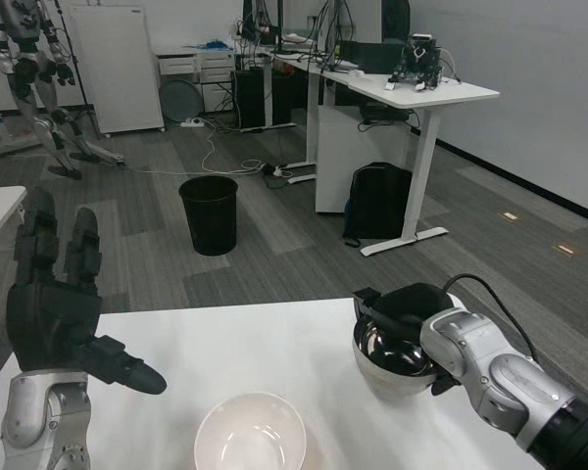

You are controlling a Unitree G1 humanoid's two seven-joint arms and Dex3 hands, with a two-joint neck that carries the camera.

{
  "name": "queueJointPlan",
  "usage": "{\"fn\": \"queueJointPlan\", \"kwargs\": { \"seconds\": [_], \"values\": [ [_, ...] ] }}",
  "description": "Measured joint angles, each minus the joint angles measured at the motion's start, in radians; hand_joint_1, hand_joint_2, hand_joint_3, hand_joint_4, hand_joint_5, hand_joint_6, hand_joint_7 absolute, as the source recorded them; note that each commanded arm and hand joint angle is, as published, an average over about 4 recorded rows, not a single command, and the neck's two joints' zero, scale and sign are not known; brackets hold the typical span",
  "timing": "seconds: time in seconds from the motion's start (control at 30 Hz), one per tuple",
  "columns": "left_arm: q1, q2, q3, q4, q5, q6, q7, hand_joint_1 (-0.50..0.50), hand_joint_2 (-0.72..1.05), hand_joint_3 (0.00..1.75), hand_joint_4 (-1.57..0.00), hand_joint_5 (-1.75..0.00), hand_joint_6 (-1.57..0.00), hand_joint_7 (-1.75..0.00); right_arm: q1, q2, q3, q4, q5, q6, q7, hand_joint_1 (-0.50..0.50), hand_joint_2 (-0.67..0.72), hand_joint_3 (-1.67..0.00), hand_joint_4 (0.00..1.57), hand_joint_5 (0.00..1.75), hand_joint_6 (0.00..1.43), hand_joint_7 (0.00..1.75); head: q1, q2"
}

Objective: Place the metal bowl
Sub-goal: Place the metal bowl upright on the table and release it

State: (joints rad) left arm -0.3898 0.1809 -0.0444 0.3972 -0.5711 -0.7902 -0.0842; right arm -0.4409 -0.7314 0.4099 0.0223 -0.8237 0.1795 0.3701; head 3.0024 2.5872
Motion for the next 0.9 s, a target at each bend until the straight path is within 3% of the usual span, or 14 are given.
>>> {"fn": "queueJointPlan", "kwargs": {
  "seconds": [0.17, 0.33, 0.5, 0.57, 0.7, 0.83, 0.9],
  "values": [
    [0.0, 0.0, 0.001, 0.011, 0.0, -0.001, 0.0, -0.5, -0.72, 0.09, 0.0, 0.0, 0.0, 0.0, 0.055, 0.01, -0.039, 0.019, -0.014, -0.002, -0.001, -0.33, -0.22, -1.59, 0.41, 1.43, 0.0, 1.54, -0.011, -0.003],
    [0.0, 0.0, 0.002, 0.019, 0.0, -0.001, 0.0, -0.5, -0.72, 0.04, 0.0, 0.0, 0.0, 0.0, 0.063, 0.021, -0.043, 0.029, -0.023, -0.002, -0.002, -0.35, -0.22, -1.59, 0.21, 0.58, 0.0, 1.43, -0.022, -0.007],
    [0.0, 0.0, 0.0, 0.022, -0.005, -0.001, 0.0, -0.5, -0.72, 0.09, 0.0, 0.0, 0.0, 0.0, 0.063, 0.026, -0.046, 0.04, -0.029, -0.002, -0.01, -0.38, -0.19, -1.59, 0.06, 0.12, 0.0, 1.29, -0.032, -0.016],
    [0.0, 0.0, -0.001, 0.022, -0.006, -0.001, 0.0, -0.5, -0.72, 0.09, 0.0, 0.0, 0.0, 0.0, 0.063, 0.029, -0.049, 0.041, -0.029, -0.002, -0.01, -0.38, -0.15, -1.59, 0.01, 0.02, 0.0, 1.17, -0.035, -0.018],
    [0.0, 0.0, -0.003, 0.022, -0.008, -0.001, 0.0, -0.5, -0.72, 0.09, 0.0, 0.0, 0.0, 0.0, 0.07, 0.036, -0.058, 0.039, -0.03, -0.002, -0.012, -0.38, -0.16, -1.59, 0.0, 0.0, 0.0, 0.59, -0.045, -0.028],
    [0.0, 0.001, -0.004, 0.022, -0.009, -0.001, 0.0, -0.5, -0.72, 0.04, 0.0, 0.0, 0.0, 0.0, 0.09, 0.042, -0.076, 0.027, -0.035, -0.002, -0.017, -0.42, -0.21, -1.59, 0.0, 0.0, 0.0, 0.23, -0.053, -0.032],
    [0.0, 0.002, -0.005, 0.022, -0.009, -0.001, 0.0, -0.5, -0.72, 0.09, 0.0, 0.0, 0.0, 0.0, 0.1, 0.044, -0.084, 0.016, -0.036, -0.002, -0.017, -0.42, -0.18, -1.55, 0.0, 0.0, 0.0, 0.12, -0.058, -0.033]
  ]
}}
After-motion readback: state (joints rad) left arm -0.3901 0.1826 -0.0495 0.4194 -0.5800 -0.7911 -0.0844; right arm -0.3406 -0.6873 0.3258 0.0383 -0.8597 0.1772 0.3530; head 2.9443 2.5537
